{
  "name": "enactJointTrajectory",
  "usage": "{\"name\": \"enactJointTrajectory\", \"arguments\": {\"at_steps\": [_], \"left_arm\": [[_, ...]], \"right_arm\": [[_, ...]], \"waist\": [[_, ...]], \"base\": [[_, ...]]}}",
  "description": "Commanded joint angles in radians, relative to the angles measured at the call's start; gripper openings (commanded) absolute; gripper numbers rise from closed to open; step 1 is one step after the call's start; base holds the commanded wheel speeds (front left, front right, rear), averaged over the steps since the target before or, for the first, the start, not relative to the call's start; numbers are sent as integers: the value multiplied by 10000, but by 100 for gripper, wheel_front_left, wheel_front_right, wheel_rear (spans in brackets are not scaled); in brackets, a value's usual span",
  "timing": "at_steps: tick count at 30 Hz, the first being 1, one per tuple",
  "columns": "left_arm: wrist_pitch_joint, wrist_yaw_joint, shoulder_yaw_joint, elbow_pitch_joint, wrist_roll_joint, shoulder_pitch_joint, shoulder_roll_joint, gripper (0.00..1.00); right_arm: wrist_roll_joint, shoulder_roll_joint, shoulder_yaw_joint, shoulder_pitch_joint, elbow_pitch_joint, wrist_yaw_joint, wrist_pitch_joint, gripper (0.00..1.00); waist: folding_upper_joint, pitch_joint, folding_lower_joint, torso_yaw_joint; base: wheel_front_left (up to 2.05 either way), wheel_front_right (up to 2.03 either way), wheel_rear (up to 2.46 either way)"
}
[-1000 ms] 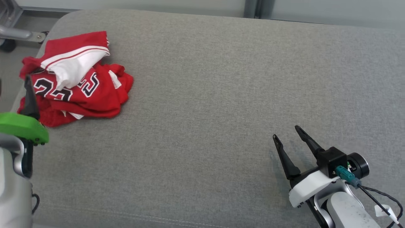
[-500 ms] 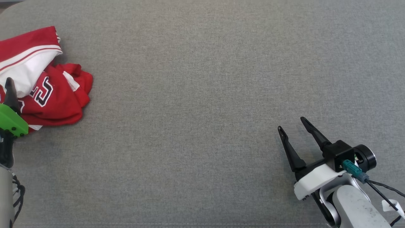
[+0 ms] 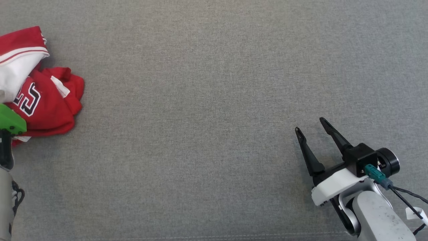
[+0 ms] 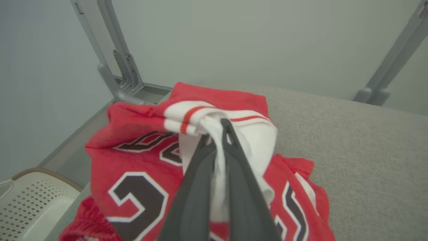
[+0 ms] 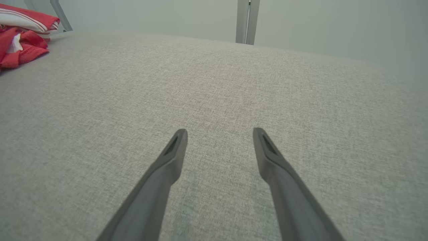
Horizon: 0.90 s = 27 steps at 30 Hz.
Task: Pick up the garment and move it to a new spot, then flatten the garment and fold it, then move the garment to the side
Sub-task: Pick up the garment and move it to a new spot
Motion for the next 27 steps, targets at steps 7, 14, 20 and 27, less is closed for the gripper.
{"name": "enactJointTrajectory", "arguments": {"at_steps": [7,14,20,27], "left_arm": [[-706,-135,-826,-1625,895,-921,-192,0],[-716,-243,-2236,-3302,913,-1277,-1366,0],[-707,-247,-4302,-4198,292,-695,-2853,0],[-712,-250,-5819,-3927,-821,-228,-3661,0]], "right_arm": [[166,424,-411,130,-10,-10,-34,100],[296,817,-344,268,176,-10,-34,100],[442,1046,-332,327,279,-10,-34,100],[446,1121,-210,344,375,-10,-34,100]], "waist": [[0,-415,0,-104],[0,-827,0,-300],[0,-1079,0,-1019],[0,-1104,0,-2435]], "base": [[0,0,0],[0,0,0],[0,0,0],[0,0,0]]}}
